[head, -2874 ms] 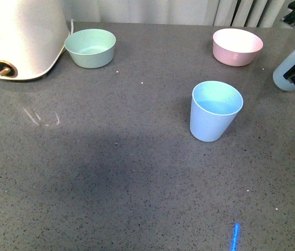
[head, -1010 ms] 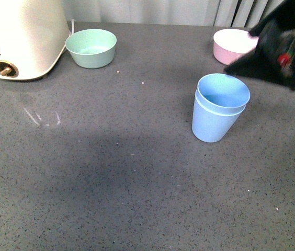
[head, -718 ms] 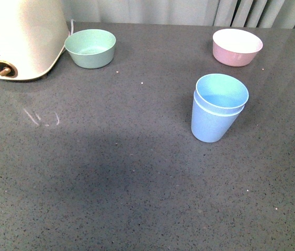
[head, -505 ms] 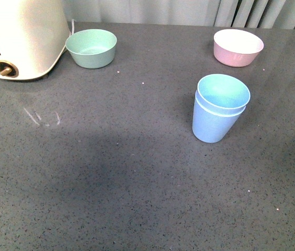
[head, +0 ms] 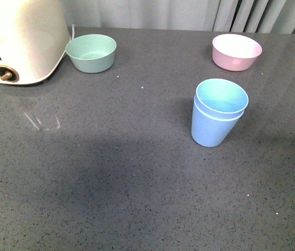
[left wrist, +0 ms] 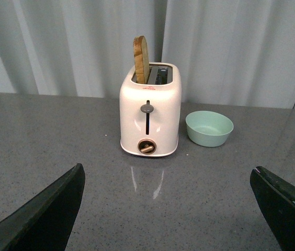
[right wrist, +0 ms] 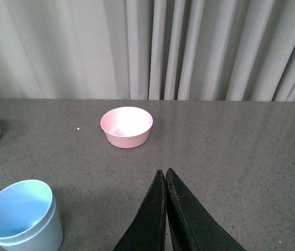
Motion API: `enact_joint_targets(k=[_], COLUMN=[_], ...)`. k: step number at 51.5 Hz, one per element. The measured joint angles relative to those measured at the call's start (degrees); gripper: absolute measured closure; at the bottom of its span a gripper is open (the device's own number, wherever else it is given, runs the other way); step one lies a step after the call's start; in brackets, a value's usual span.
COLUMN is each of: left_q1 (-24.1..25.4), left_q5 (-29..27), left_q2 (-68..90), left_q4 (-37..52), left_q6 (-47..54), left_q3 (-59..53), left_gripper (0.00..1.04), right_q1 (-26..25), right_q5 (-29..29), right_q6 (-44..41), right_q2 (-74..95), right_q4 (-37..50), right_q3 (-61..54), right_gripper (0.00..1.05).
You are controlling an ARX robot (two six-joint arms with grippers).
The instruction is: Stack blue cups with both arms
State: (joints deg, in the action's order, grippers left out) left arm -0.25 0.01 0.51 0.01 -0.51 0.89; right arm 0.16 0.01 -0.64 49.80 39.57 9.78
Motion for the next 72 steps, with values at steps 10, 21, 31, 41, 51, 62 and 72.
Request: enact_joint_targets(k=[10, 21, 31, 41, 51, 62, 72], left_q1=[0.0, 0.0, 0.0, 0.0, 0.0, 0.0, 0.0], left_q5=[-0.02, -0.02, -0.02, -0.02, -0.02, -0.02, -0.02], left_q2=[0.0, 0.0, 0.0, 0.0, 0.0, 0.0, 0.0], left_q4=[0.0, 0.0, 0.0, 0.0, 0.0, 0.0, 0.0], left_q6=[0.0, 0.0, 0.02, 0.02, 0.02, 0.02, 0.02], left_q3=[0.0, 0.0, 0.0, 0.0, 0.0, 0.0, 0.0], left_gripper=[0.09, 0.09, 0.09, 0.09, 0.09, 0.09, 0.09], right_q1=[-0.07, -0.07, -0.07, -0.09, -0.09, -0.09, -0.09], right_q5=[-0.02, -0.02, 0.07, -0.02, -0.02, -0.02, -0.02], right_q6=[0.02, 0.0, 0.04, 0.04, 0.04, 0.04, 0.04], right_q2=[-6.91, -12.9, -18.51, -26.03, -31.15, -35.8, -38.95], right_q4=[-3.15, -6.99, -8.92, -15.85, -20.85, -25.53, -28.68], right_q3=[-3.85, -5.99, -8.44, -8.46, -8.46, -8.46, -8.46], right_gripper=[1.03, 1.03, 1.03, 1.03, 1.03, 1.03, 1.03])
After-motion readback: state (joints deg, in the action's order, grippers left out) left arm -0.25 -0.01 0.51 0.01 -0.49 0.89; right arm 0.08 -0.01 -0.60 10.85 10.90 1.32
